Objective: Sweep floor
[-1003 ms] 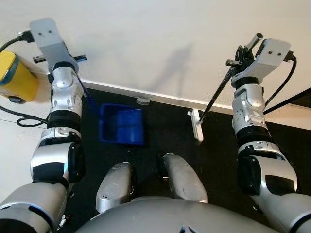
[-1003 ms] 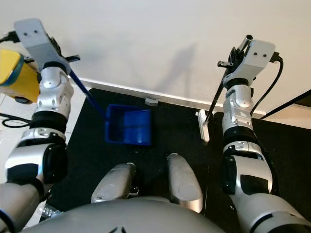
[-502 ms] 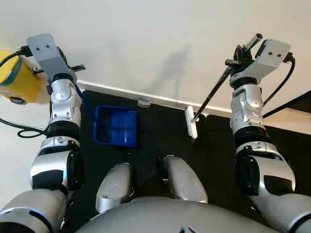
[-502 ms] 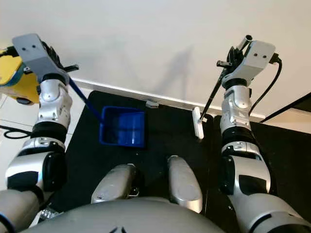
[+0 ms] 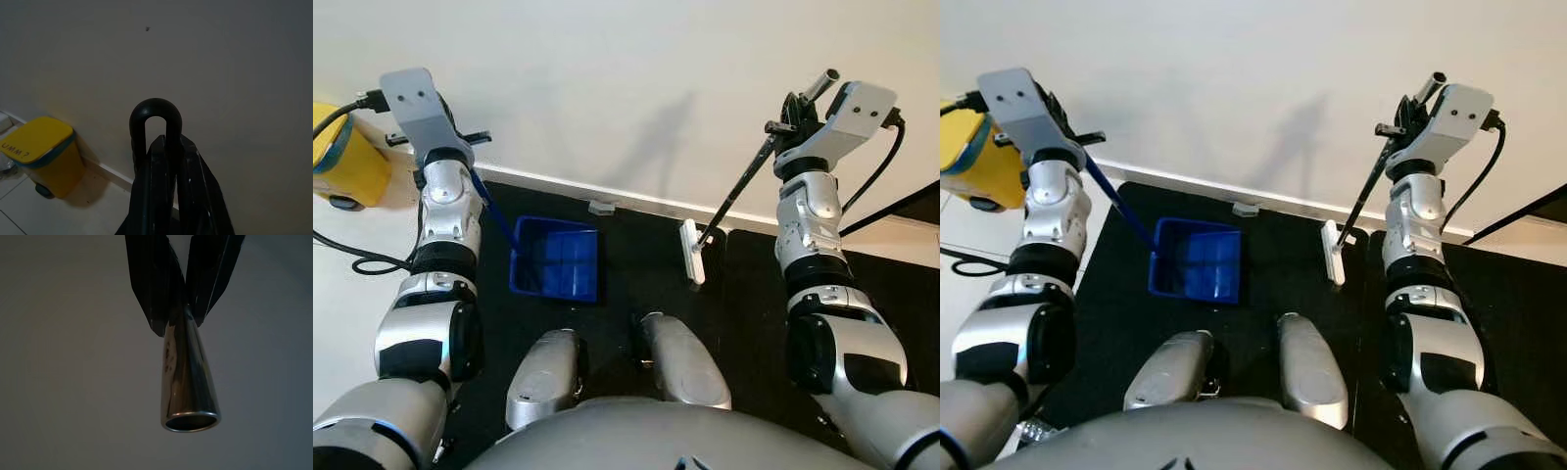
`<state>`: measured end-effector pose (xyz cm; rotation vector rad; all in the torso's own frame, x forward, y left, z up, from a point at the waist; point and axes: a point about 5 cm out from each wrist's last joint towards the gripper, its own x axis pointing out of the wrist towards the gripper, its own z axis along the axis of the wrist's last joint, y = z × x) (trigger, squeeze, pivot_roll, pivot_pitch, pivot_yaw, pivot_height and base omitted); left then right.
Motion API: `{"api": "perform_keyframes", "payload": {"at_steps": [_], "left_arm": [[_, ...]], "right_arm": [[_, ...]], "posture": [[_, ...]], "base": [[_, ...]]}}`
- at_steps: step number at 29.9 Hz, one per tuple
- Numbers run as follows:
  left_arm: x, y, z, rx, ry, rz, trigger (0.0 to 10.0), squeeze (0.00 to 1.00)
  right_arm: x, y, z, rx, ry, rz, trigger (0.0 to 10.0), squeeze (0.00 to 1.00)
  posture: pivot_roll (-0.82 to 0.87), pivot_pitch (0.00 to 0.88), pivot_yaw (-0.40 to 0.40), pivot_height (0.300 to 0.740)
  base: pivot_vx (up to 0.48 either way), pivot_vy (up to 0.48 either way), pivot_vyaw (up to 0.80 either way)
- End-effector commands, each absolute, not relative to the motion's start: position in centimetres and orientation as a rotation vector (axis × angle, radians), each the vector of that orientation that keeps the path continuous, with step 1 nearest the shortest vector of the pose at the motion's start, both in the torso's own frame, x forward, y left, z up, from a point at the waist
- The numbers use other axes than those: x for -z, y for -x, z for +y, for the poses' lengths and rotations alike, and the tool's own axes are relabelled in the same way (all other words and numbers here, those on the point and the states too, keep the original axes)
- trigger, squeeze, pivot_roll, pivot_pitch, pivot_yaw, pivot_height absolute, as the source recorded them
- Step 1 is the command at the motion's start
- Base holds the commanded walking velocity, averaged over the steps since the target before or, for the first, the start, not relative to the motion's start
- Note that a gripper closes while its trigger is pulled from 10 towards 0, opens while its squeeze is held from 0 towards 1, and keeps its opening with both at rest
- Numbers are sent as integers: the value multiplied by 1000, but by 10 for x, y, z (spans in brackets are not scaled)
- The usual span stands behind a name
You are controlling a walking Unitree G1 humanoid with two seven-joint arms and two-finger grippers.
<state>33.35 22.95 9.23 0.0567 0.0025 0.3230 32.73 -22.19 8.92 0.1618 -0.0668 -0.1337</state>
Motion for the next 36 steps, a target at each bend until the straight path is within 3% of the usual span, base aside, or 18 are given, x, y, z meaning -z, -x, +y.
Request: {"api": "perform_keyframes", "payload": {"at_steps": [1,8,33,36], "left_arm": [[-105,-338,237,-335,-87,-50,10000,0],[-107,-338,240,-343,-106,-64,10000,0],[-111,-338,250,-366,-123,-75,10000,0],[-111,-339,250,-358,-126,-77,10000,0]], "right_arm": [[-99,-330,-225,140,-168,-117,10000,0],[-99,-331,-228,144,-162,-116,10000,0],[-101,-333,-227,137,-153,-116,10000,0],[-100,-333,-227,138,-152,-115,10000,0]], "posture": [[94,0,-47,740],[94,0,-48,740],[106,0,-46,740],[105,0,-43,740]], "base": [[0,0,0],[153,0,0],[480,0,0],[0,0,0]]}}
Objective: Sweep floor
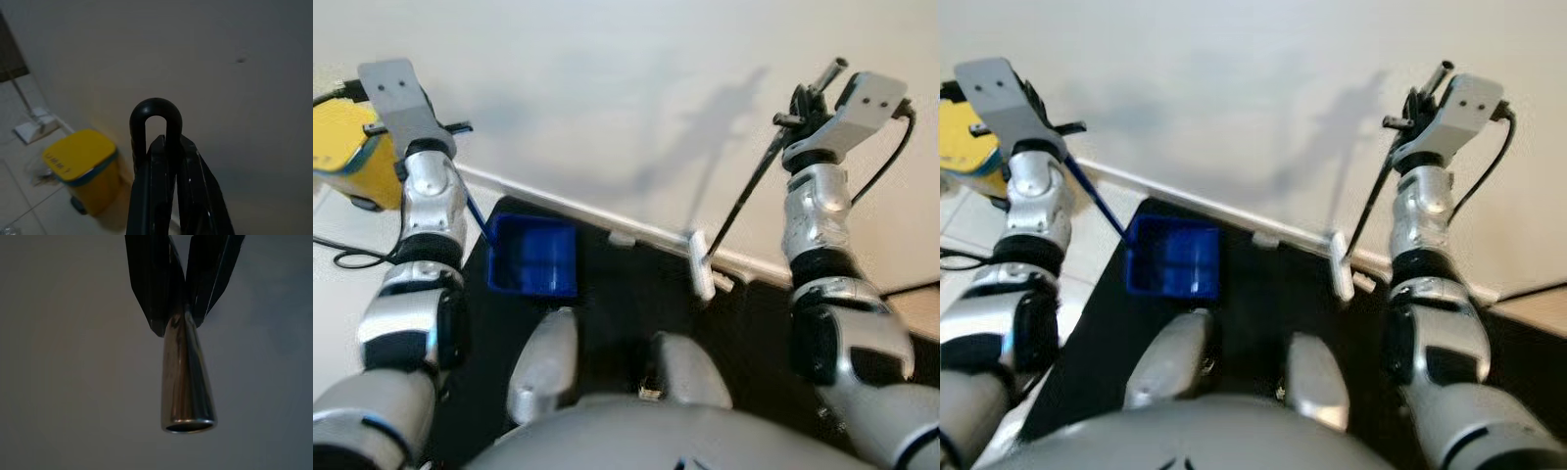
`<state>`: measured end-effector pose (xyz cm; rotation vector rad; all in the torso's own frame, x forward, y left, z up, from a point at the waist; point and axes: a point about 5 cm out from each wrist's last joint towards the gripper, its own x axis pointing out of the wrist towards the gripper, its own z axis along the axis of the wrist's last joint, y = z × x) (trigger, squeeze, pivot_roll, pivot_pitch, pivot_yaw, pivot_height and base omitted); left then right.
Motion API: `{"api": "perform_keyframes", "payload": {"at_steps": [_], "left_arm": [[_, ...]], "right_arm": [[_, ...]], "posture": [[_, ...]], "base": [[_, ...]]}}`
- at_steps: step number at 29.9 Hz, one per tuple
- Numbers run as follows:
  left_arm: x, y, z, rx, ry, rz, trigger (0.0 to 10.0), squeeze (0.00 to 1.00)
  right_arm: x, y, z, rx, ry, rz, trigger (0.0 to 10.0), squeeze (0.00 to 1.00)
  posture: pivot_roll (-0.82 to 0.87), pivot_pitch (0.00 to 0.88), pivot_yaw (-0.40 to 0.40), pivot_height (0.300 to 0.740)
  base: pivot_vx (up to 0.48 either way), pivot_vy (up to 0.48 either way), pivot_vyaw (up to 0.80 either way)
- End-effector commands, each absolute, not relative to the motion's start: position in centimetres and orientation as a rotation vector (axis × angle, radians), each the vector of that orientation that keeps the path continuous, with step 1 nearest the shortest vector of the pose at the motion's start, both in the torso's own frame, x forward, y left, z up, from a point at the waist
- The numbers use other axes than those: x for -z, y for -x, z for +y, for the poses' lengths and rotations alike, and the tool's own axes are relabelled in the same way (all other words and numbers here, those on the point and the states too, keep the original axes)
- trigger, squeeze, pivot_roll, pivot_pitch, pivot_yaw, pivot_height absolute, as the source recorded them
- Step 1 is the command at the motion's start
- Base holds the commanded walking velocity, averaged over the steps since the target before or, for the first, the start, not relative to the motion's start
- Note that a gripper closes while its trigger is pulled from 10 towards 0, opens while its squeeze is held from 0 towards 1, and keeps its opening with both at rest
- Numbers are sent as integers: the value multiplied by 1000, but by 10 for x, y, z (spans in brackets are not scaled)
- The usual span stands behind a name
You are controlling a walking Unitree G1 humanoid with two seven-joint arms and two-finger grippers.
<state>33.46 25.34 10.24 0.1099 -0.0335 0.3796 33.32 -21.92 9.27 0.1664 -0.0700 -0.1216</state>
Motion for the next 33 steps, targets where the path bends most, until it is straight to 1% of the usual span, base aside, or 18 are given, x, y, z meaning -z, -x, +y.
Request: {"api": "perform_keyframes", "payload": {"at_steps": [1,3,5,9,17,22,29,33], "left_arm": [[-111,-339,250,-341,-133,-77,10000,0],[-111,-339,250,-341,-133,-77,10000,0],[-111,-340,248,-288,-149,-72,10000,0],[-110,-340,247,-238,-168,-57,10000,0],[-102,-342,241,-244,-134,-18,10000,0],[-95,-345,227,-240,-132,22,10000,0],[-97,-353,215,-234,-110,32,10000,0],[-102,-359,203,-203,-88,34,10000,0]], "right_arm": [[-100,-333,-227,139,-151,-115,10000,0],[-100,-333,-227,139,-151,-115,10000,0],[-98,-331,-227,139,-147,-112,10000,0],[-94,-329,-226,137,-138,-103,10000,0],[-89,-326,-225,135,-120,-90,10000,0],[-84,-323,-225,140,-113,-74,10000,0],[-80,-319,-222,140,-102,-74,10000,0],[-76,-313,-221,152,-69,-55,10000,0]], "posture": [[105,0,-42,740],[105,0,-42,740],[106,0,-42,740],[108,0,-40,740],[102,0,-35,740],[97,9,-29,740],[73,22,-5,740],[45,33,16,740]], "base": [[0,0,0],[0,0,0],[0,0,0],[0,0,0],[0,0,0],[0,0,0],[0,0,0],[0,0,0]]}}
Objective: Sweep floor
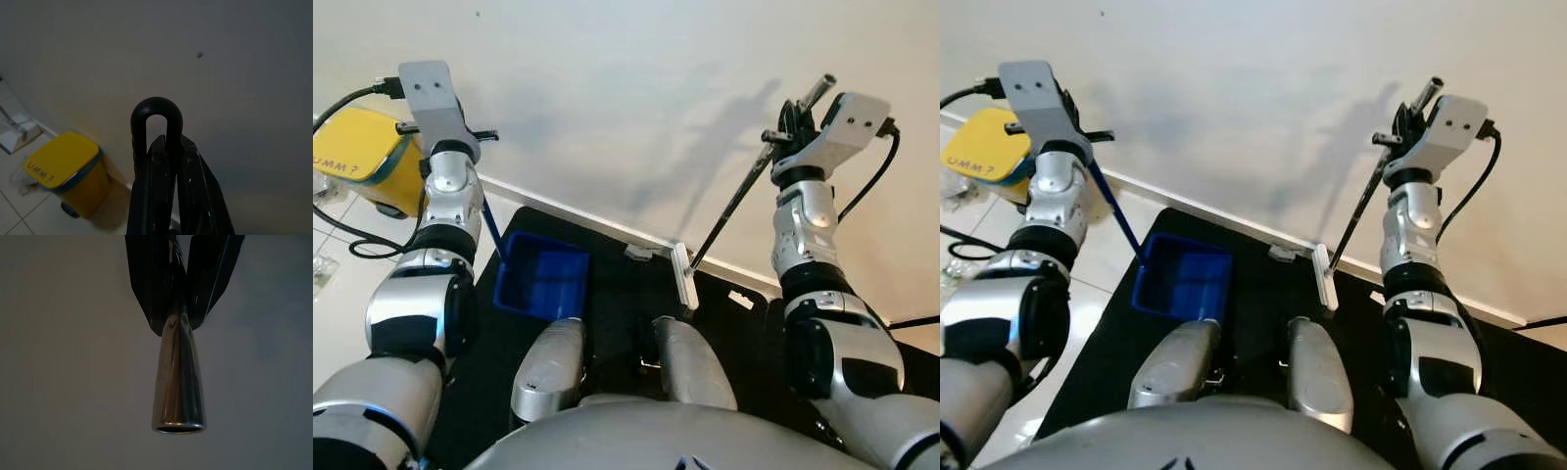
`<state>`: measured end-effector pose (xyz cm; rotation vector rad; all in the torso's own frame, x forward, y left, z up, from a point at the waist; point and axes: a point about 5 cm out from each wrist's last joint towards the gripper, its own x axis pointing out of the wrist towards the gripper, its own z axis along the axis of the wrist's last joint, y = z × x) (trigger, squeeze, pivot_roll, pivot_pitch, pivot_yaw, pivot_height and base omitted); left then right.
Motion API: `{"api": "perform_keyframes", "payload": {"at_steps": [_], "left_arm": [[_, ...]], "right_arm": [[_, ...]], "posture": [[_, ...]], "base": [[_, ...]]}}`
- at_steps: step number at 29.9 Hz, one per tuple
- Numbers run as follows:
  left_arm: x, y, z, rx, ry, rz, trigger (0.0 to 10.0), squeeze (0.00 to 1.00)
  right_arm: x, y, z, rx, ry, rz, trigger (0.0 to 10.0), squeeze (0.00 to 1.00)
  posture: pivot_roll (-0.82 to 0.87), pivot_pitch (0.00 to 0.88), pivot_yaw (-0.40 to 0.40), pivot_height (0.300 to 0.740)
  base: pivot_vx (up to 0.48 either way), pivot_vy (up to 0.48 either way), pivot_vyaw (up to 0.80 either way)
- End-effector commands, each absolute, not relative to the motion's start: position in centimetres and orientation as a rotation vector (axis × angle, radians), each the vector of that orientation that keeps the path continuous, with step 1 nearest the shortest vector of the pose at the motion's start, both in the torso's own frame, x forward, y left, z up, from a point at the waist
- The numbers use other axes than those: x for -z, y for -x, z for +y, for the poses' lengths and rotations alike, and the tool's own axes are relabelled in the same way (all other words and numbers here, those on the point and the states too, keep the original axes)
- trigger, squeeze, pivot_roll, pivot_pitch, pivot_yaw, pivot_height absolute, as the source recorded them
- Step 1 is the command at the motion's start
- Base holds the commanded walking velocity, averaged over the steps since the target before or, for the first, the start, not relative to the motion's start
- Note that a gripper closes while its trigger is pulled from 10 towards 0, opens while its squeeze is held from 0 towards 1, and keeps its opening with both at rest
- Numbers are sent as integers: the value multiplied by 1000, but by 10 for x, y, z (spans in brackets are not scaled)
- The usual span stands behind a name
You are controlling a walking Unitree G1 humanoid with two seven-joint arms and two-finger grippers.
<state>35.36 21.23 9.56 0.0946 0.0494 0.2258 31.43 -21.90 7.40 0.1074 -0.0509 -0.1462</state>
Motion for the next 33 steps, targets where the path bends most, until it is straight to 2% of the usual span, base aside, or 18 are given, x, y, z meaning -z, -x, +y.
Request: {"api": "perform_keyframes", "payload": {"at_steps": [1,5,7,10,18,33], "left_arm": [[-102,-359,203,-203,-88,34,10000,0],[-105,-367,180,-134,-70,45,10000,0],[-105,-367,178,-129,-68,46,10000,0],[-104,-369,163,-93,-61,56,10000,0],[-100,-366,140,-50,-89,42,10000,0],[-96,-363,136,-120,-93,28,10000,0]], "right_arm": [[-76,-313,-221,152,-69,-55,10000,0],[-76,-300,-230,210,-34,-70,10000,0],[-76,-299,-231,215,-25,-71,10000,0],[-73,-293,-248,265,-1,-52,10000,0],[-78,-292,-262,282,2,-68,10000,0],[-85,-298,-254,178,-15,-78,10000,0]], "posture": [[45,33,16,740],[2,48,37,740],[2,48,37,740],[-22,55,45,740],[-67,86,32,740],[-105,127,3,740]], "base": [[0,0,0],[0,0,0],[0,0,0],[0,0,0],[0,0,0],[0,0,0]]}}
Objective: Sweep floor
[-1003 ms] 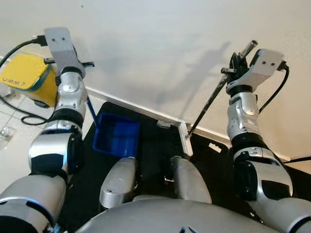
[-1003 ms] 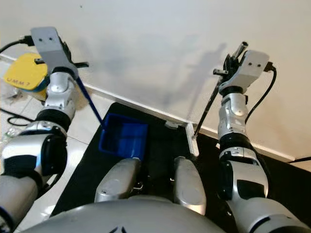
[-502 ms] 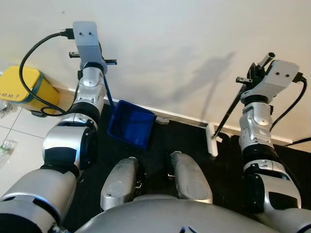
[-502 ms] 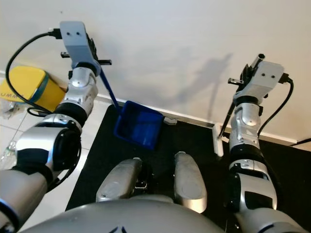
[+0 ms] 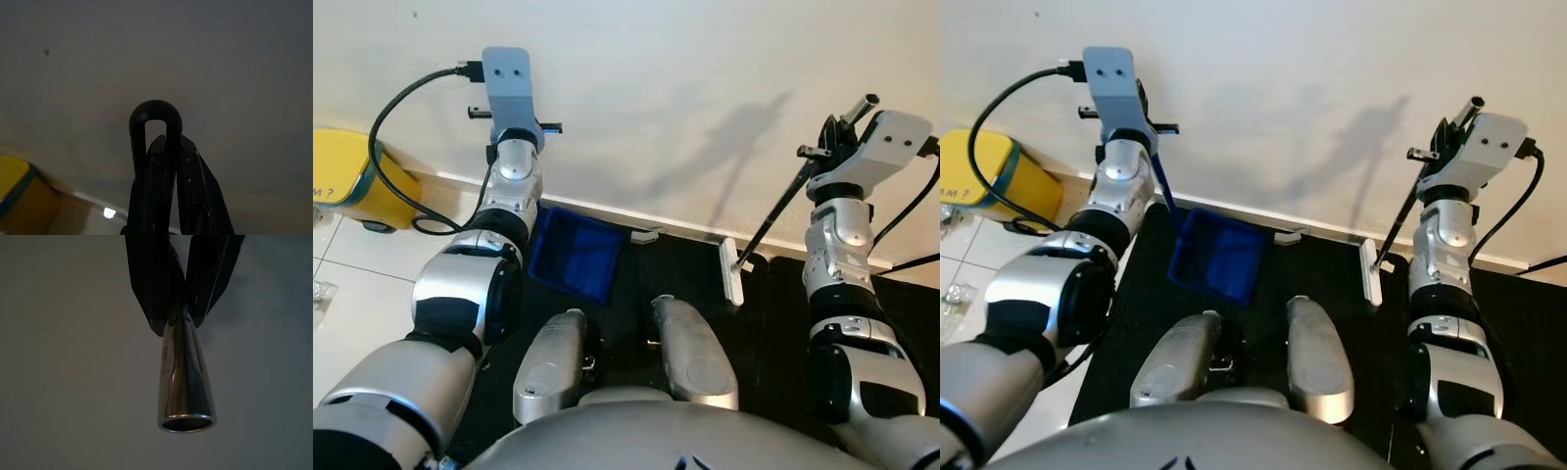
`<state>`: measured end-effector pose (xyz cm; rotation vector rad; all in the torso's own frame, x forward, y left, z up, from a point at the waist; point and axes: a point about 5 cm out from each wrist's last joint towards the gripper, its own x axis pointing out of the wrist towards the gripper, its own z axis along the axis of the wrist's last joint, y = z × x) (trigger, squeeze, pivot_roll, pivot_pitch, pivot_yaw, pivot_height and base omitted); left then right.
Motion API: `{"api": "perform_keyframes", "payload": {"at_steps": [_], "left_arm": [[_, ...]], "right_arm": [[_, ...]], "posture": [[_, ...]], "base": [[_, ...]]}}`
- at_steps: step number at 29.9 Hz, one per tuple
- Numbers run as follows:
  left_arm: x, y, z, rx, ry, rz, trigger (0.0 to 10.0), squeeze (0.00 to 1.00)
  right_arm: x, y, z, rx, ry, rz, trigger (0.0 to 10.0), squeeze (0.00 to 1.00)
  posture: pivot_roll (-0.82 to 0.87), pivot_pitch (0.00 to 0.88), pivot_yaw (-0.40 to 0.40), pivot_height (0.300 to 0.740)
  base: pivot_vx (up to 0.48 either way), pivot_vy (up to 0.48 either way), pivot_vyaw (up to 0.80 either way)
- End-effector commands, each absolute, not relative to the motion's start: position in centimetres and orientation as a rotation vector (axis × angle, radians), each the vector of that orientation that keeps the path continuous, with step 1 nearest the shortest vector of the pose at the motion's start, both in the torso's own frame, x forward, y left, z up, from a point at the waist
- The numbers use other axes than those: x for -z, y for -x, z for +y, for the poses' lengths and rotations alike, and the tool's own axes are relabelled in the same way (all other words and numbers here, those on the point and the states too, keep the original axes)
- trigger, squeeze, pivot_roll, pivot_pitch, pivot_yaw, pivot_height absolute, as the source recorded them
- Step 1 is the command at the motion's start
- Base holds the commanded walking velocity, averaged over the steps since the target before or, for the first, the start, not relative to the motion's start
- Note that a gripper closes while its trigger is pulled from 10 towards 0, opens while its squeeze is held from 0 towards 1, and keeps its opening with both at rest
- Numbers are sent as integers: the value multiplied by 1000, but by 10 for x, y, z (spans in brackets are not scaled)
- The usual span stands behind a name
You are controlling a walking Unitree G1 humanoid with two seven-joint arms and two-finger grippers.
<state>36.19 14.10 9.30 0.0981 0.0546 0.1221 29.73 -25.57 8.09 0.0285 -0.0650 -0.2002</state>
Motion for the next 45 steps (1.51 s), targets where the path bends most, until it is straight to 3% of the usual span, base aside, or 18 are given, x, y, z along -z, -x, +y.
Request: {"api": "perform_keyframes", "payload": {"at_steps": [1,18,27,35,45], "left_arm": [[-96,-362,135,-128,-85,29,10000,0],[-126,-377,141,-211,32,-55,10000,0],[-137,-381,135,-213,72,-82,10000,0],[-123,-375,125,-172,7,-47,10000,0],[-82,-346,100,-103,13,18,10000,0]], "right_arm": [[-85,-298,-254,166,-16,-77,10000,0],[-81,-315,-227,31,-85,-27,10000,0],[-80,-313,-229,18,-76,-24,10000,0],[-81,-311,-234,30,-69,-25,10000,0],[-79,-312,-244,76,-61,-10,10000,0]], "posture": [[-108,131,2,740],[-112,186,-12,740],[-130,192,-20,740],[-147,198,-18,740],[-118,206,-15,740]], "base": [[0,0,0],[0,0,0],[0,0,0],[0,0,0],[0,0,0]]}}
